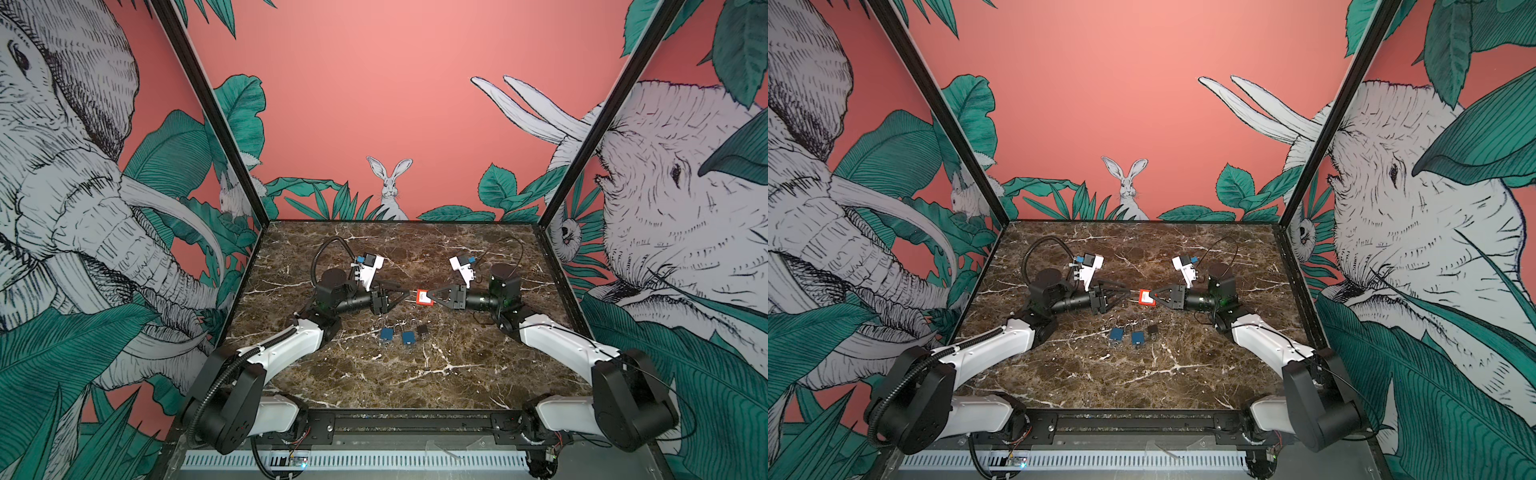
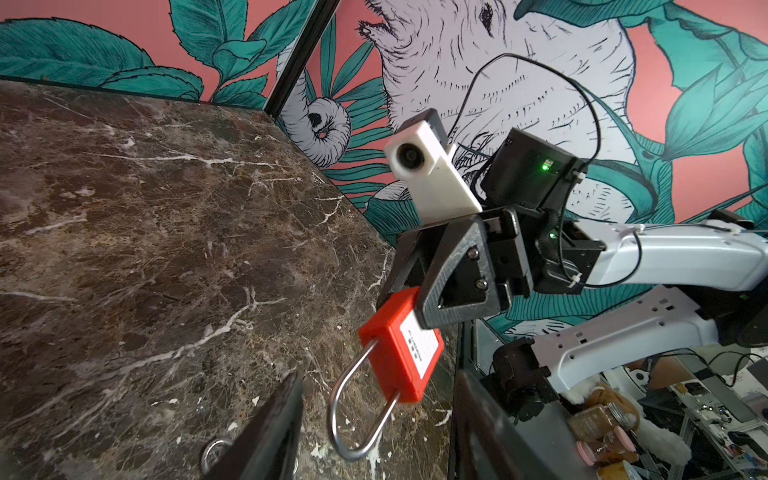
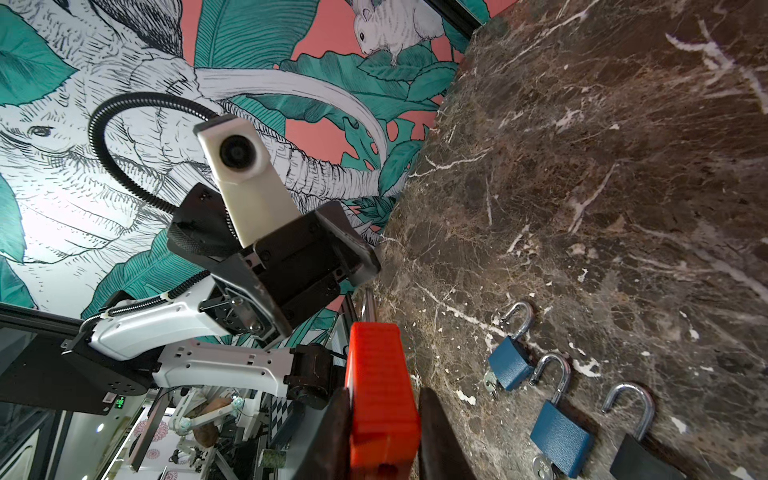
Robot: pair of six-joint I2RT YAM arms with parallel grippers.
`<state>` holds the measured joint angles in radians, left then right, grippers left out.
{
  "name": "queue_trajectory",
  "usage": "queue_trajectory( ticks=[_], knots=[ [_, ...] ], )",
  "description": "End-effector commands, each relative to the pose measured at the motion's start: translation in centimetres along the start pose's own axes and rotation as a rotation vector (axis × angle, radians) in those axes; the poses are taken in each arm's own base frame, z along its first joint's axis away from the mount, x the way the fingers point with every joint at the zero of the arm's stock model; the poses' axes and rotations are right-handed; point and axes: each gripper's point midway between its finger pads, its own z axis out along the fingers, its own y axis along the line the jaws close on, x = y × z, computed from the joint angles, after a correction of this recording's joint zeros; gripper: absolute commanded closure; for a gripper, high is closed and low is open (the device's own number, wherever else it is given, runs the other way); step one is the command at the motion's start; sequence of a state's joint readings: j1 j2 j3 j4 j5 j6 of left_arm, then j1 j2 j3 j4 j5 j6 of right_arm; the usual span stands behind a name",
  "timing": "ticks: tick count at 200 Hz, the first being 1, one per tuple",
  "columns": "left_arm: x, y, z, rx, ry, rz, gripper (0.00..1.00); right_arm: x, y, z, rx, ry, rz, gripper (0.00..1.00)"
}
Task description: Lock with the key
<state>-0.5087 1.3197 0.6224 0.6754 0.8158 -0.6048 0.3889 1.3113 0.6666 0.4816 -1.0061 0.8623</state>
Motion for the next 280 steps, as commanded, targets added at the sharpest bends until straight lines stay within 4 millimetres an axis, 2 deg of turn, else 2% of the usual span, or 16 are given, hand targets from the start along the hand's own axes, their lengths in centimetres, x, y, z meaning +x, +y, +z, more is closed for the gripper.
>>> queue_trajectory(
  ticks=[1, 60, 131, 167, 193, 242, 280],
  knots=[
    [-1.9, -2.1, 0.3, 0.088, -0.032, 0.033, 0.44, -1.4, 2.9, -0.4, -0.072, -0.04, -0.102, 1.0],
    [-1.7, -3.2, 1.7, 0.167, 0.005, 0.007, 0.6, -1.7, 3.7, -0.2, -0.088, -0.043, -0.135, 1.0],
    [-1.1, -4.5, 3.0, 0.23, 0.053, -0.012, 0.69, -1.8, 4.4, 0.0, -0.081, -0.037, -0.184, 1.0],
    [-1.0, -4.7, 3.3, 0.25, 0.064, -0.027, 0.7, -1.9, 4.5, -0.1, -0.074, -0.044, -0.205, 1.0],
    [-1.0, -5.1, 3.5, 0.282, 0.073, -0.042, 0.66, -1.9, 4.7, -0.2, -0.074, -0.056, -0.232, 1.0],
    [-0.5, -4.5, 3.7, 0.263, 0.083, -0.056, 0.64, -1.9, 5.2, -0.5, -0.07, -0.057, -0.254, 1.0],
    [-0.6, -4.5, 3.8, 0.278, 0.081, -0.066, 0.71, -1.8, 4.8, -0.4, -0.062, -0.056, -0.249, 1.0]
  ],
)
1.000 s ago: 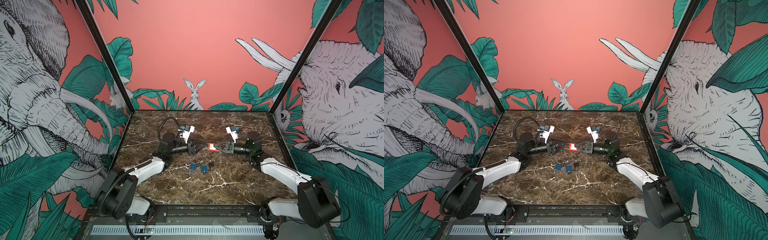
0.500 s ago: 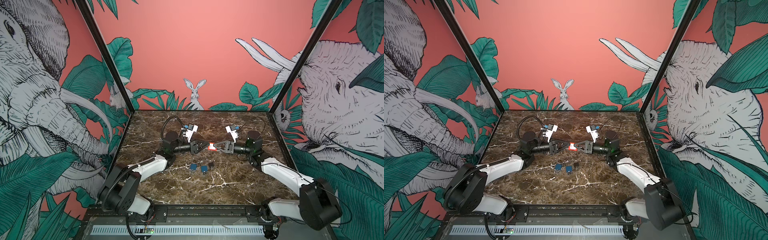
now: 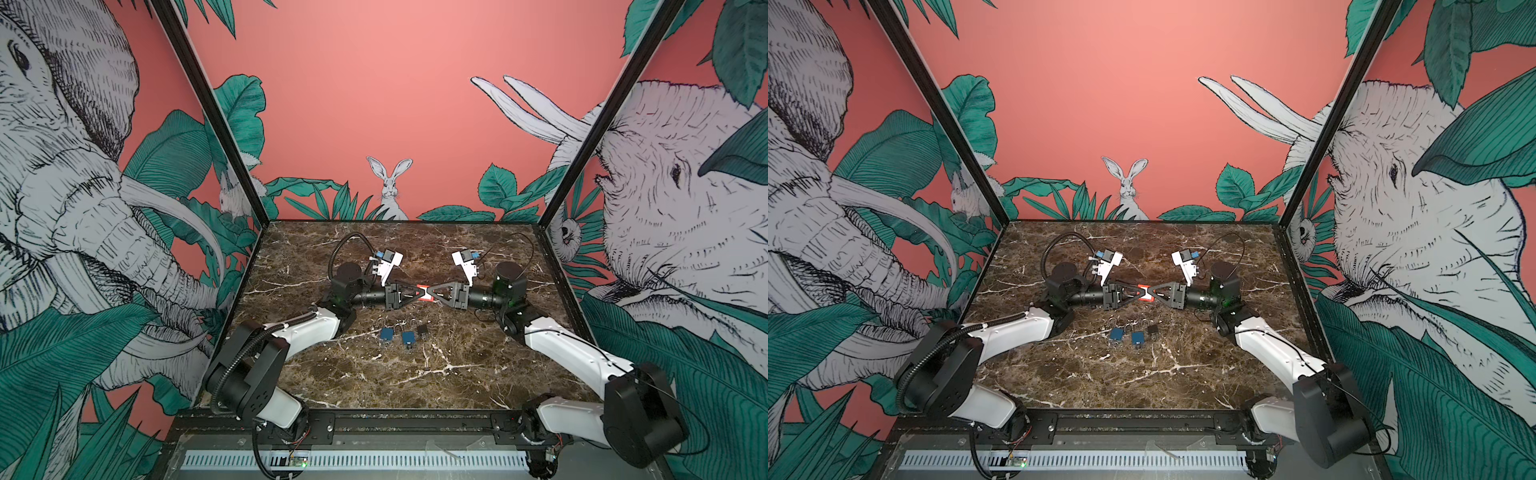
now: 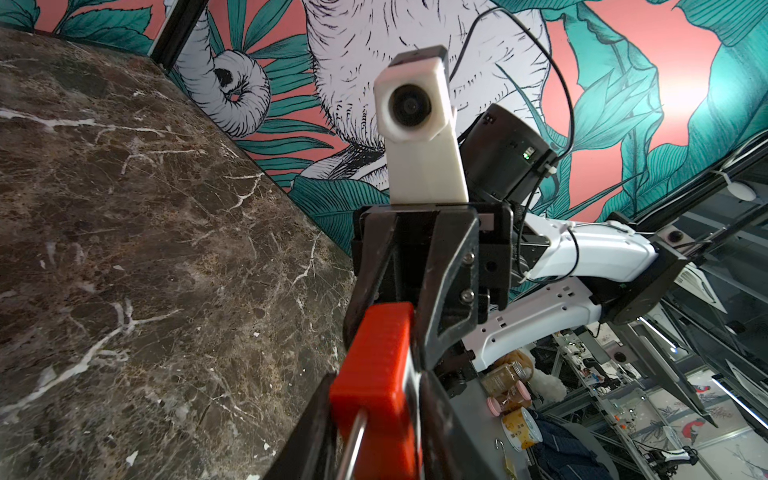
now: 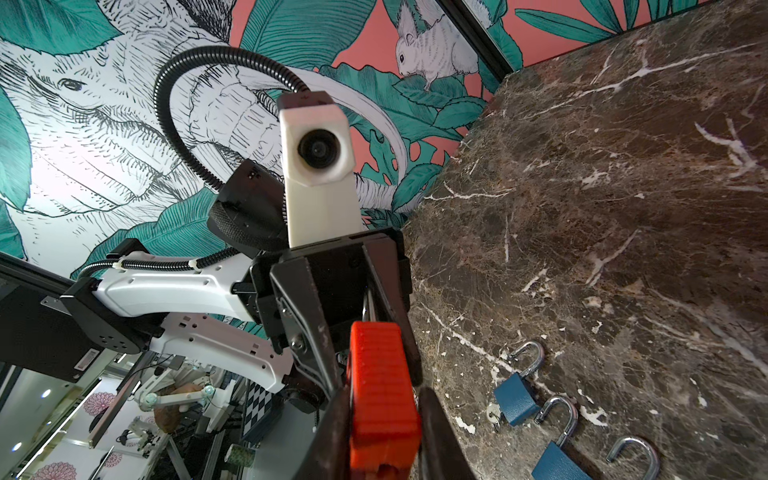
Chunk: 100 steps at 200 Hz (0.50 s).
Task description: Lock with the key
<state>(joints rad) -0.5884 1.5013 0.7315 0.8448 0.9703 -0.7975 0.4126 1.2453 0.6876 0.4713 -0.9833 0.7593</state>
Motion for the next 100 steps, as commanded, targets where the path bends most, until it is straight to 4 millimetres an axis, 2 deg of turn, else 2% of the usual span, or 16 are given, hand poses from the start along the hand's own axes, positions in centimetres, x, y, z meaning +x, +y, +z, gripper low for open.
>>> queue_trajectory(
  ticks=[1, 17, 61, 83, 100],
  knots=[
    [-1.1, -1.7, 0.2, 0.059, -0.012, 0.053, 0.71, -1.4, 1.8, 0.0, -0.034, -0.028, -0.08, 1.0],
    [-1.1, -1.8, 0.3, 0.067, -0.013, 0.053, 0.75, -1.3, 1.6, 0.1, -0.03, -0.03, -0.082, 1.0],
    [-1.2, -1.9, 0.3, 0.08, -0.018, 0.042, 1.0, -1.6, 1.1, 0.2, -0.011, -0.049, -0.082, 1.0],
    [-1.2, -1.5, 0.3, 0.068, -0.028, 0.032, 1.0, -1.7, 0.8, 0.3, -0.002, -0.06, -0.063, 1.0],
    [-1.4, -1.0, 0.1, 0.047, -0.042, 0.034, 1.0, -2.0, 0.3, 0.0, 0.021, -0.071, -0.015, 0.71]
  ],
)
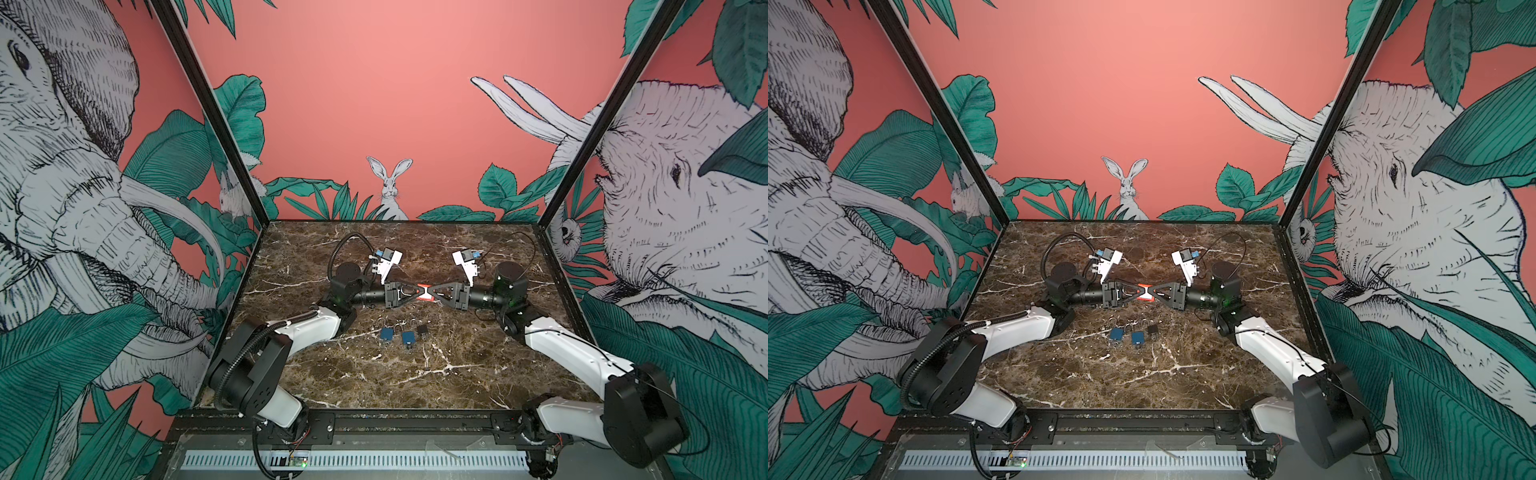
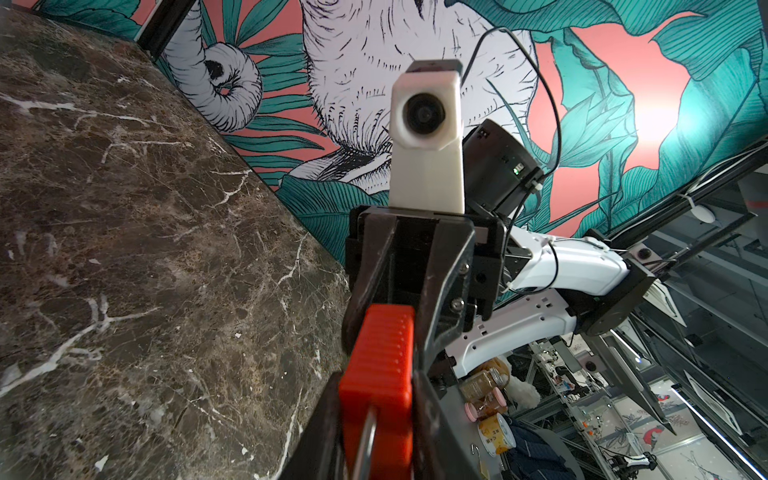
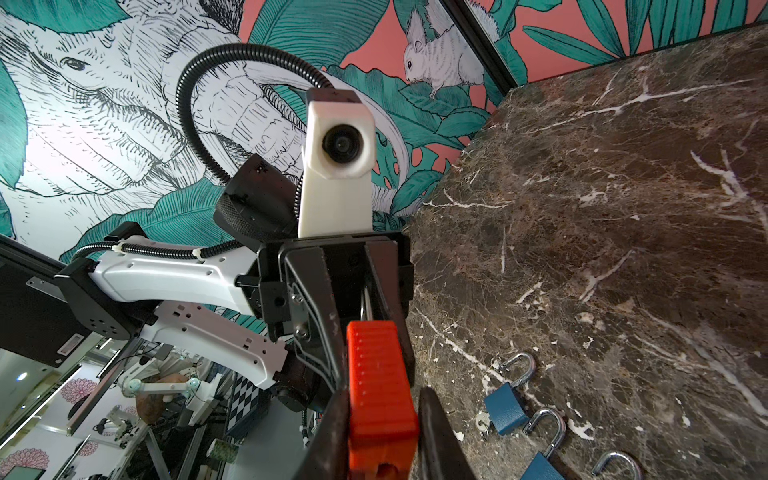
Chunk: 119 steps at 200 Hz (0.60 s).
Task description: Lock with the key
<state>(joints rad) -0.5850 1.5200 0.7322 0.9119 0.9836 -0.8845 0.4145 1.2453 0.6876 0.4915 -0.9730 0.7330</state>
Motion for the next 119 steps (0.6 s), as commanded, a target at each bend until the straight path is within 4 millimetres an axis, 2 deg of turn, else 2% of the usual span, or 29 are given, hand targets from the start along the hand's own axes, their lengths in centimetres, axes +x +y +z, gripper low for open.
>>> queue_trajectory(
  ticks=[1, 25, 54, 86, 119],
  knots=[
    [-0.9, -0.8, 0.1, 0.022, -0.029, 0.08, 1.0, -1.7, 0.1, 0.0, 0.026, -0.057, 0.032, 0.7],
    [-1.6, -0.2, -0.1, 0.013, -0.039, 0.092, 1.0, -2.1, -0.9, -1.0, 0.114, -0.09, 0.179, 0.51],
    [-2.3, 0.3, -0.4, 0.016, -0.059, 0.093, 1.0, -2.6, -1.1, -3.5, 0.207, -0.17, 0.316, 0.36],
    [-2.5, 0.4, -0.4, 0.023, -0.064, 0.1, 1.0, -2.4, -2.5, -6.7, 0.275, -0.302, 0.549, 0.37],
    [-2.6, 0.2, -0.4, 0.034, -0.06, 0.102, 1.0, -2.4, -2.1, -6.8, 0.172, -0.365, 0.704, 0.44]
  ],
)
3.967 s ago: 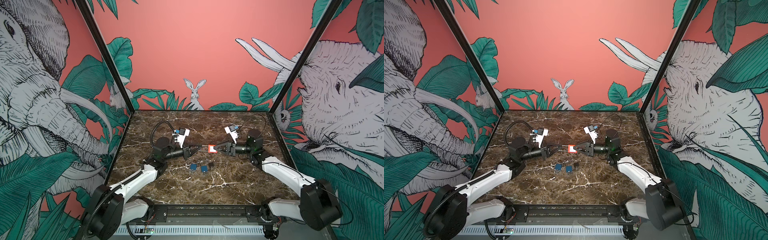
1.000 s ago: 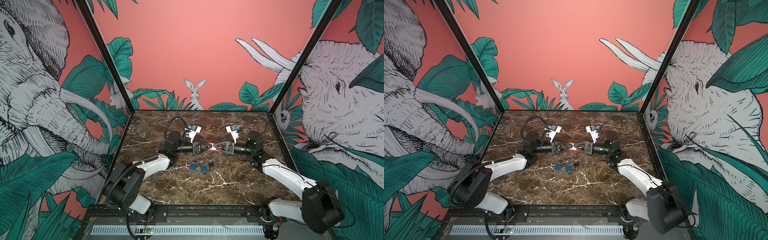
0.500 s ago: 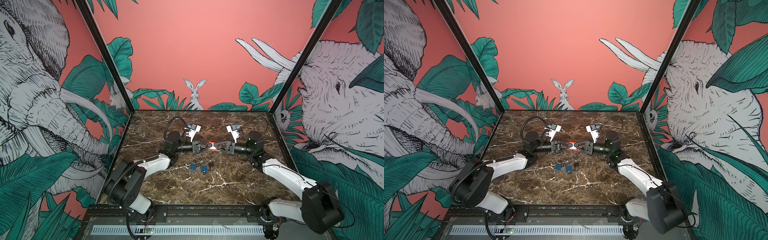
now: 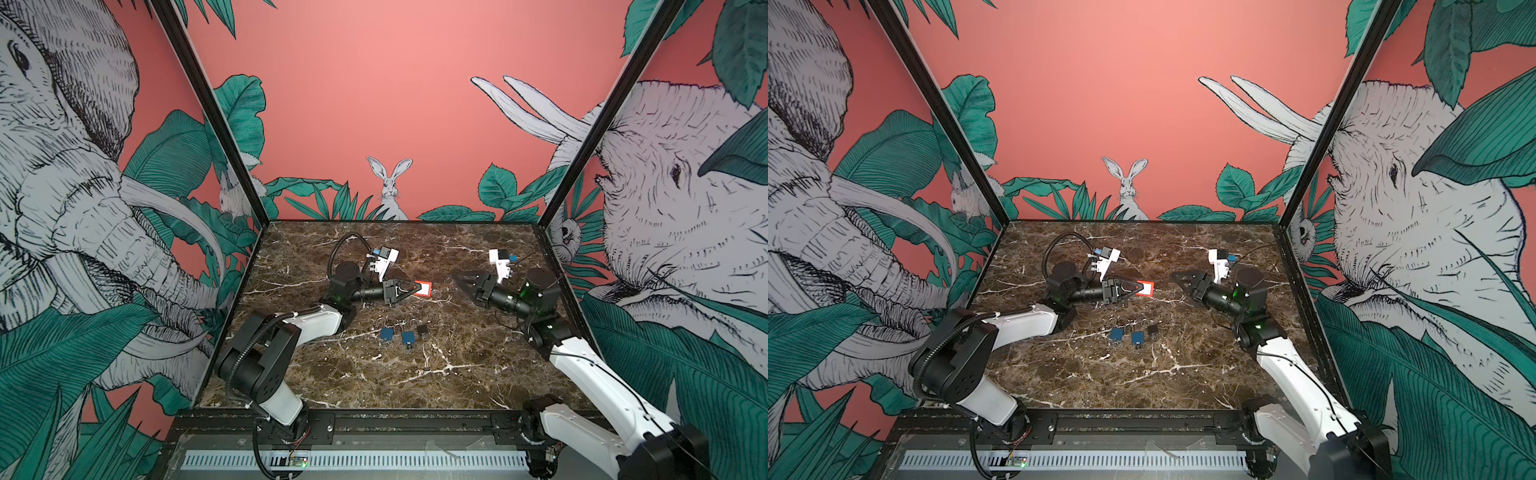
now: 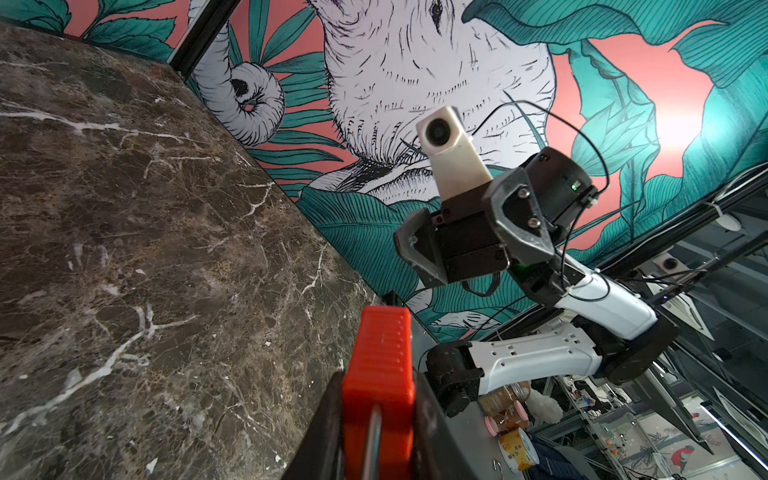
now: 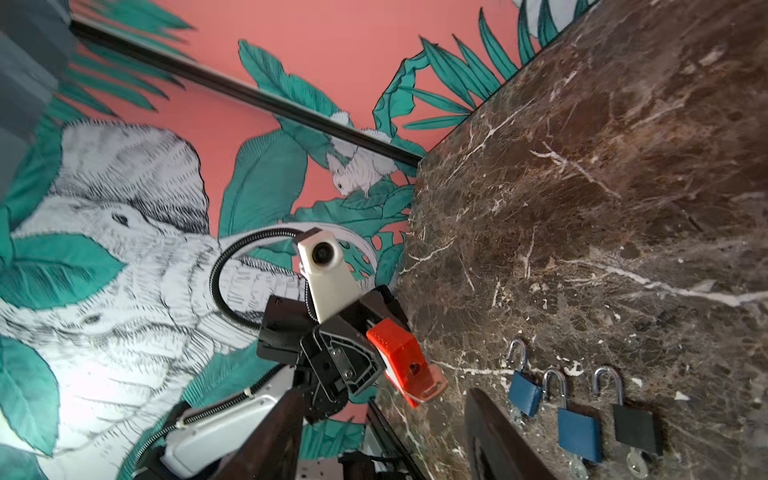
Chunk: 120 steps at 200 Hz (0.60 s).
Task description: Lock with the key
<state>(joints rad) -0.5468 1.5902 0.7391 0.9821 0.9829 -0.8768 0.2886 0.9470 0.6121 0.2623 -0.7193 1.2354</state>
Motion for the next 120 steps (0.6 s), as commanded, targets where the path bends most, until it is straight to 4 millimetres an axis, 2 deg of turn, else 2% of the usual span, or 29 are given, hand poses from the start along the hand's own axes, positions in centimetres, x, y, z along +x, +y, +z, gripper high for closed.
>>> queue_trajectory(
  ticks=[1, 48, 120],
  knots=[
    [-1.9, -2.1, 0.1, 0.059, -0.03, 0.086, 1.0, -0.2, -0.5, 0.2, -0.033, -0.024, 0.2, 0.44],
    [-1.9, -2.0, 0.2, 0.056, -0.029, 0.08, 1.0, -0.4, -0.1, 0.7, -0.098, -0.021, 0.229, 0.56],
    [-2.0, -2.3, 0.2, 0.063, -0.023, 0.089, 1.0, 0.3, 0.9, 1.9, -0.157, 0.036, 0.22, 0.58]
  ],
)
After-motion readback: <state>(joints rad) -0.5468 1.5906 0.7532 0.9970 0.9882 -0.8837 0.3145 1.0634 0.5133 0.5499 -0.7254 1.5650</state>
